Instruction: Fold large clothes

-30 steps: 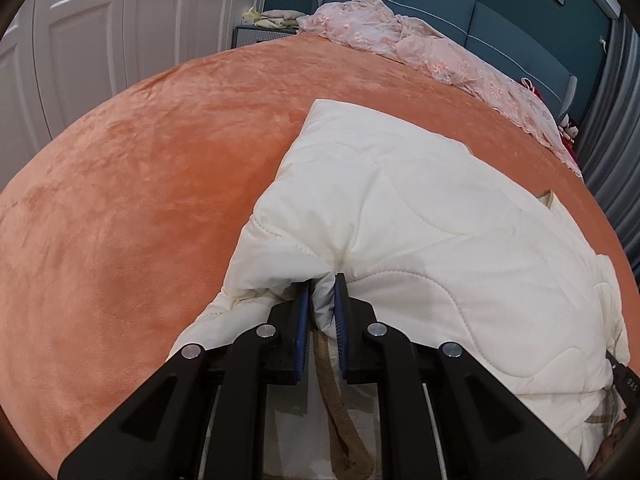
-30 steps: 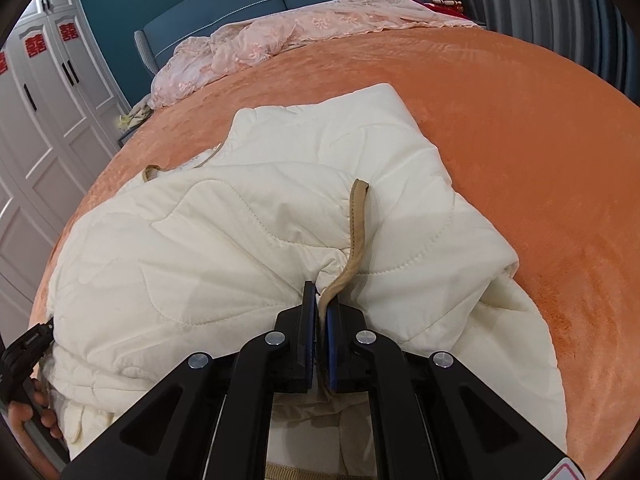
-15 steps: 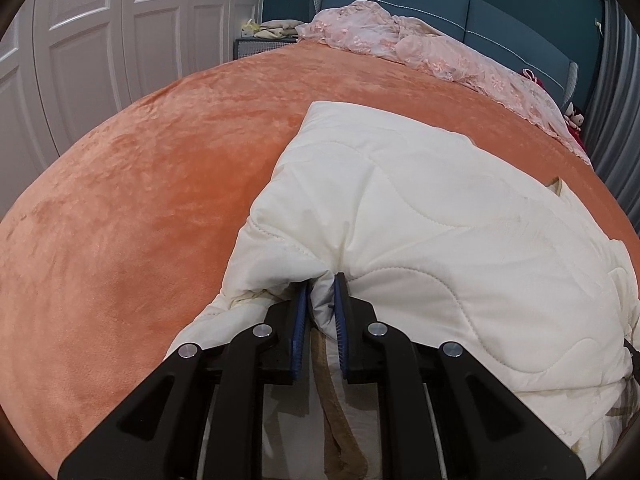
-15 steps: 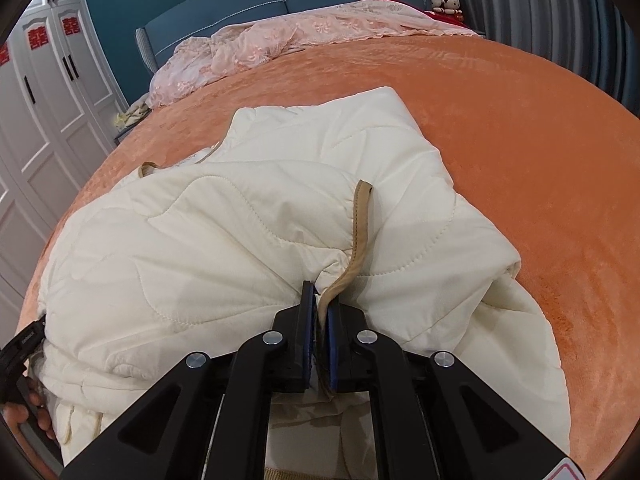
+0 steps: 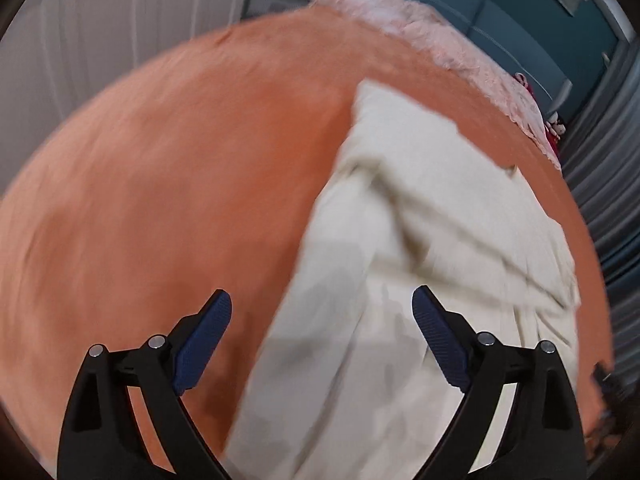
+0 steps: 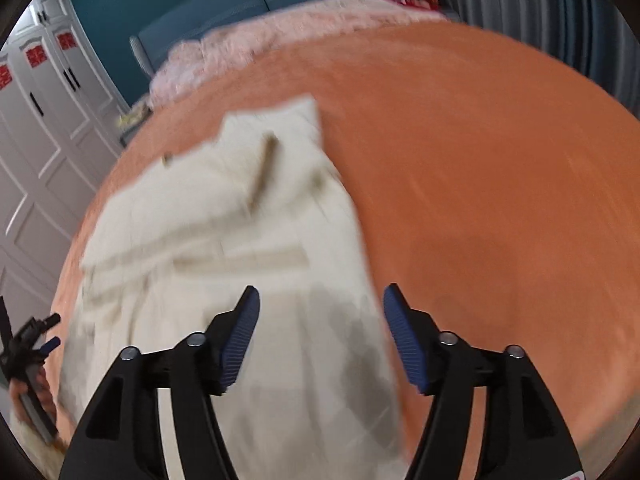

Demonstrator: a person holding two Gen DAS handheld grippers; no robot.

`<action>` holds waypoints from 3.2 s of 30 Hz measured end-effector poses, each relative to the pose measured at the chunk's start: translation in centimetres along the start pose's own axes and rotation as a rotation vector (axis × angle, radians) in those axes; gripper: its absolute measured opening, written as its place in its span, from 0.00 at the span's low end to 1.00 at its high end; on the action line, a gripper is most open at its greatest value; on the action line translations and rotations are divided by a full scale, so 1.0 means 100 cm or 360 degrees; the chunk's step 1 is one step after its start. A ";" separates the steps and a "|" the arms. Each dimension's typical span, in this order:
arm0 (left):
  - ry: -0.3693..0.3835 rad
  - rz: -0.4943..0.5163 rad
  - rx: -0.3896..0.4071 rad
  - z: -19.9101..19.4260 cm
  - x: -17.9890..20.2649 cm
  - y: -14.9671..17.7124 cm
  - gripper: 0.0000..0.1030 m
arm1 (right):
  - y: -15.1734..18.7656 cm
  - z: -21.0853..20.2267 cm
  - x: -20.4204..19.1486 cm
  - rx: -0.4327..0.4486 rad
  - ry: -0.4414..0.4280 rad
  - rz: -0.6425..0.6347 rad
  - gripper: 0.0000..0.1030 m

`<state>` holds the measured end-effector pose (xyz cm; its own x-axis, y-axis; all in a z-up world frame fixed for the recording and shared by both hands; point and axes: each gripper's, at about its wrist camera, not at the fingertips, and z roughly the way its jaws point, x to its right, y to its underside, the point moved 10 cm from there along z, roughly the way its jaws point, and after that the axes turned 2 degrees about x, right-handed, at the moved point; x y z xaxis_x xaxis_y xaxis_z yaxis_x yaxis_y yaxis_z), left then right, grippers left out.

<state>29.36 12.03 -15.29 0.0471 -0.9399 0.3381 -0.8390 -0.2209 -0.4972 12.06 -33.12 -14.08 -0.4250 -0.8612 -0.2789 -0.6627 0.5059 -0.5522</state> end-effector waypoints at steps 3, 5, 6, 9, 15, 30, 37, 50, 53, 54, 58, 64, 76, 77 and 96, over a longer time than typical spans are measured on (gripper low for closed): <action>0.0074 -0.0167 -0.0101 -0.021 -0.029 0.037 0.87 | 0.030 -0.015 0.026 -0.0140 -0.0068 0.0182 0.63; 0.0101 -0.0184 -0.0145 -0.028 -0.034 0.056 0.87 | 0.048 -0.015 0.037 -0.0216 -0.0117 0.0329 0.63; 0.0109 -0.0179 -0.0161 -0.029 -0.032 0.063 0.87 | 0.057 -0.014 0.040 -0.0244 -0.0136 0.0395 0.63; 0.0125 -0.0136 -0.0202 -0.031 -0.023 0.086 0.87 | 0.076 -0.009 0.032 -0.0309 -0.0281 0.0565 0.63; 0.0070 -0.0013 -0.0200 -0.030 -0.005 0.099 0.54 | 0.066 0.006 0.005 -0.0281 -0.0346 0.0569 0.38; 0.0138 0.0235 -0.0042 -0.158 -0.002 0.111 0.04 | 0.050 -0.080 -0.036 -0.0203 -0.0345 0.0100 0.03; 0.0082 0.0360 -0.0147 -0.257 -0.030 0.164 0.03 | 0.108 -0.157 -0.028 -0.0472 -0.0270 -0.0209 0.03; 0.0111 0.0424 0.0383 -0.267 0.037 0.035 0.04 | -0.073 -0.145 -0.072 0.0246 -0.0352 -0.0217 0.03; 0.0065 0.0420 0.0408 -0.230 0.046 0.003 0.04 | -0.102 -0.108 -0.083 0.0307 -0.0333 -0.0170 0.03; 0.0027 0.0433 0.0408 -0.211 0.050 -0.008 0.04 | -0.111 -0.094 -0.086 0.0313 -0.0324 -0.0151 0.03; -0.0104 0.0457 0.0412 -0.160 0.053 -0.029 0.06 | -0.134 -0.043 -0.088 0.0319 -0.0296 -0.0087 0.04; -0.0149 0.0313 0.0341 -0.091 0.037 -0.048 0.20 | -0.143 0.001 -0.087 0.0321 -0.0312 0.0009 0.15; -0.0122 0.0407 0.0272 -0.057 0.040 -0.057 0.80 | -0.145 0.033 -0.064 0.0362 -0.0150 -0.0015 0.57; -0.0093 0.0391 0.0226 -0.050 0.041 -0.052 0.80 | -0.142 0.038 -0.061 0.0340 -0.0139 -0.0012 0.57; -0.0027 0.0239 0.0253 -0.033 0.040 -0.067 0.11 | -0.154 0.074 -0.068 0.0279 -0.0198 0.0022 0.08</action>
<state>33.43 10.64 -7.98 -0.0616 -0.9694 0.2376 -0.7413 -0.1149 -0.6612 29.67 -35.44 -9.47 -0.3466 -0.8593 -0.3761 -0.5352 0.5105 -0.6730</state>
